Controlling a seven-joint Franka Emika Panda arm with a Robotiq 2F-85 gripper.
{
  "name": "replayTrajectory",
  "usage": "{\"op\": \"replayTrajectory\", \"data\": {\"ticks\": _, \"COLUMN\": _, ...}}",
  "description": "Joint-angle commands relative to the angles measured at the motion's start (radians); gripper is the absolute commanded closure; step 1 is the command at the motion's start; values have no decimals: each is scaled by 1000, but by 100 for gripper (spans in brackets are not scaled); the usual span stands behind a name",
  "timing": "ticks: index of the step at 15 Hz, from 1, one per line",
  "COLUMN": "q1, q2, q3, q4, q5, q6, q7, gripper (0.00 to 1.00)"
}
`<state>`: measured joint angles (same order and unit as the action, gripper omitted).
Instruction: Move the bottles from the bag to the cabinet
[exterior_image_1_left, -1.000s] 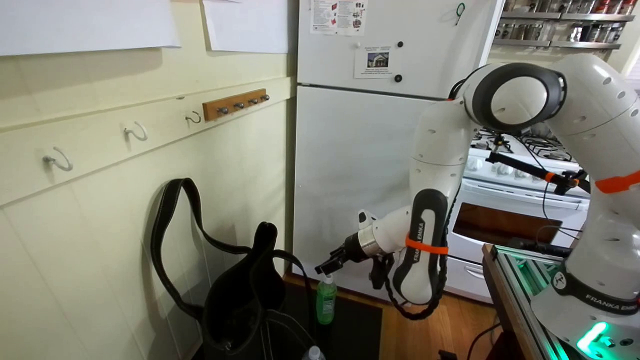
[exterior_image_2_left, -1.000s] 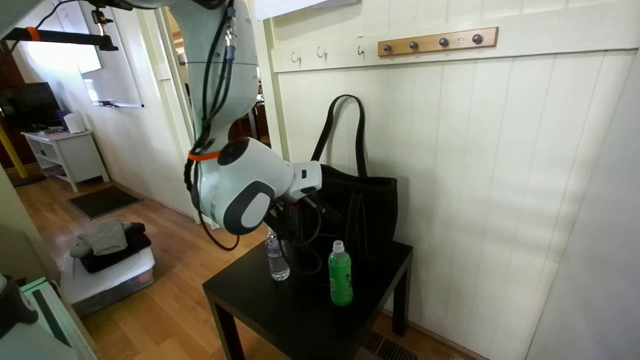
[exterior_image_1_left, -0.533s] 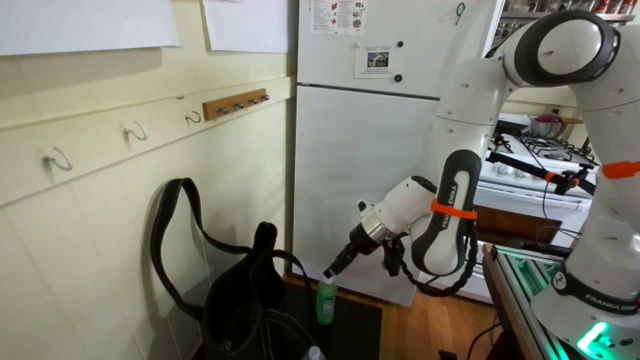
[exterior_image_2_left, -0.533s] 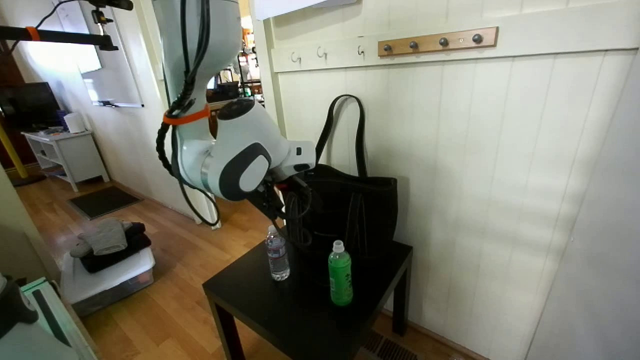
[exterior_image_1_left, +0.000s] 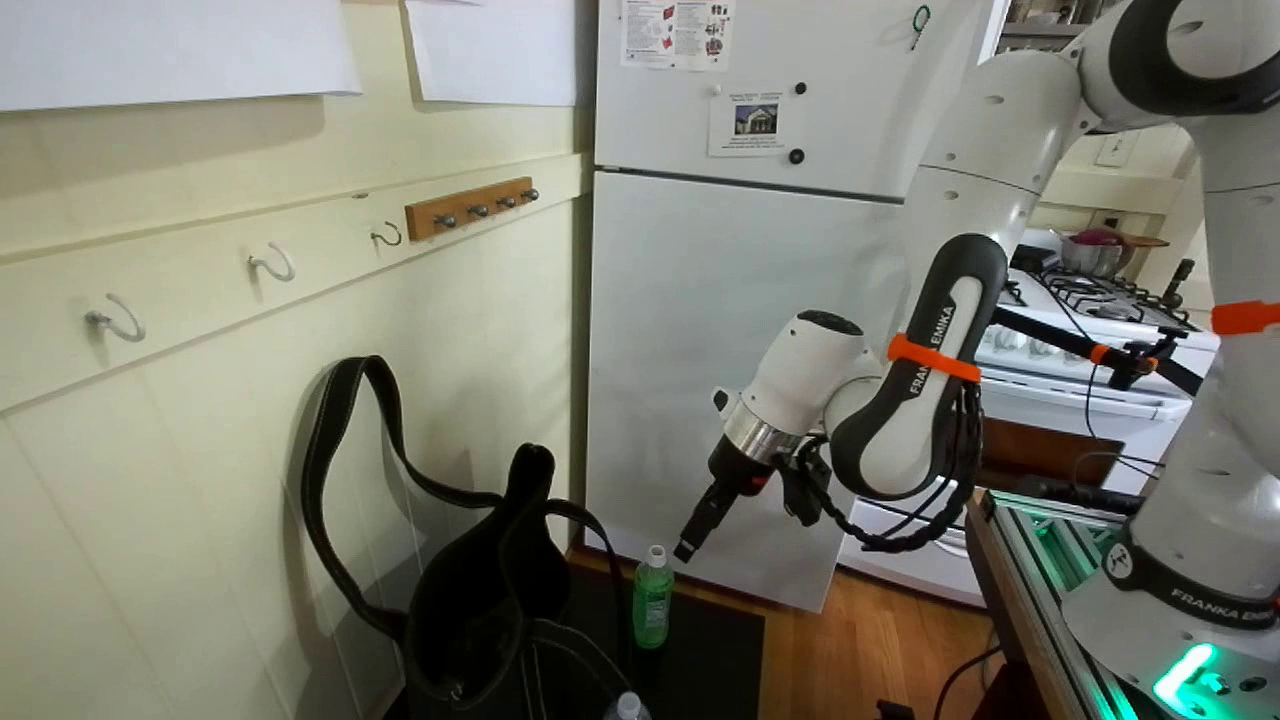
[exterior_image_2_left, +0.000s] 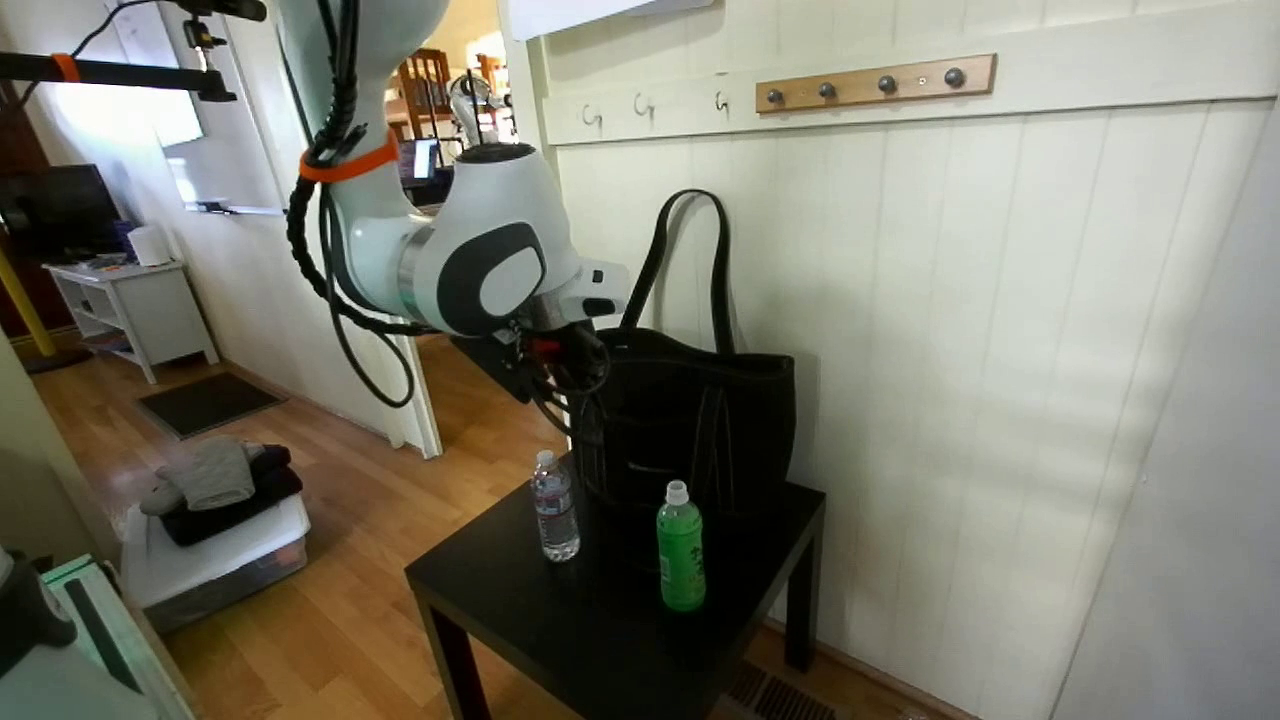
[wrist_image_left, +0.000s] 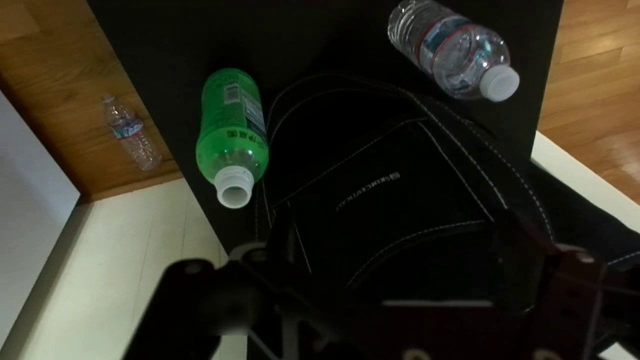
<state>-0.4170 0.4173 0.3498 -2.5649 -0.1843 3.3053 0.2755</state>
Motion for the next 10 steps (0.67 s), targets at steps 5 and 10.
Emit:
{"op": "replayTrajectory", "data": {"ticks": 5, "q1": -34, "q2": -72, "q3": 60, "q4": -12, "q5": 138, "q6": -195, "q7": -107, "gripper": 0}}
{"op": "replayTrajectory", "data": {"ticks": 10, "q1": -35, "q2": -95, "q3": 60, "q4": -18, "q5": 149, "q6": -237, "q7": -117, "gripper": 0}}
